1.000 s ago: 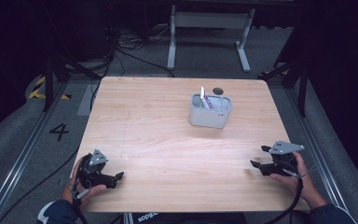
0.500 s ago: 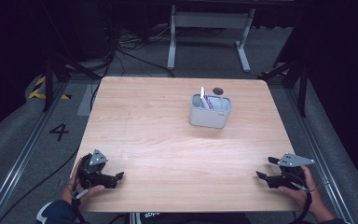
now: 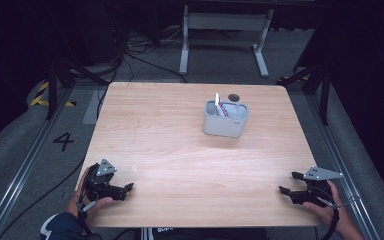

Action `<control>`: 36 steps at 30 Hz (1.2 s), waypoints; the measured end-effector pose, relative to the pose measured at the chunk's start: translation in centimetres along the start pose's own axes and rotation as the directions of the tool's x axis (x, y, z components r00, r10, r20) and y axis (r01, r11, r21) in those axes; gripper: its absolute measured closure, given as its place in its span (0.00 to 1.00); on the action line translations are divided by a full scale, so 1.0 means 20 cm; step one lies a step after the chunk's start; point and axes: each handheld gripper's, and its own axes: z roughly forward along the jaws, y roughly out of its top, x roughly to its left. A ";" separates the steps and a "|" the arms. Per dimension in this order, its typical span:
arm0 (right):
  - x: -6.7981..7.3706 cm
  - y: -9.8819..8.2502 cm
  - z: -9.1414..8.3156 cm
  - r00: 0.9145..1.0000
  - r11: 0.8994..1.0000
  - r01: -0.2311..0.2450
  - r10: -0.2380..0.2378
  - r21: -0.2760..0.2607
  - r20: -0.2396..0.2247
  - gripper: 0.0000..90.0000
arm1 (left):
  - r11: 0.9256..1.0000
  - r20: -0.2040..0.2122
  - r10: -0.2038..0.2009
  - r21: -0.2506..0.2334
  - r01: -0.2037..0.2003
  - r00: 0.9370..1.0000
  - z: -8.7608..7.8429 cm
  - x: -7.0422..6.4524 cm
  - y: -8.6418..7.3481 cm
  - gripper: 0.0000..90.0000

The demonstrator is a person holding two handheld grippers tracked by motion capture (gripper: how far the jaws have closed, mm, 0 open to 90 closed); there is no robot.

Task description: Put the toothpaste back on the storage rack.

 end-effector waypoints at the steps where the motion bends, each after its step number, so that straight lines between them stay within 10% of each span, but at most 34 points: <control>1: 0.00 0.00 0.00 1.000 1.000 -0.004 0.004 -0.001 -0.001 0.23 | 1.000 -0.001 -0.001 0.001 0.001 1.000 0.00 0.00 0.00 0.00; 36: 0.00 0.00 0.00 1.000 1.000 -0.006 0.006 0.000 0.007 0.22 | 1.000 0.006 0.000 -0.007 0.000 1.000 0.01 0.00 0.01 0.00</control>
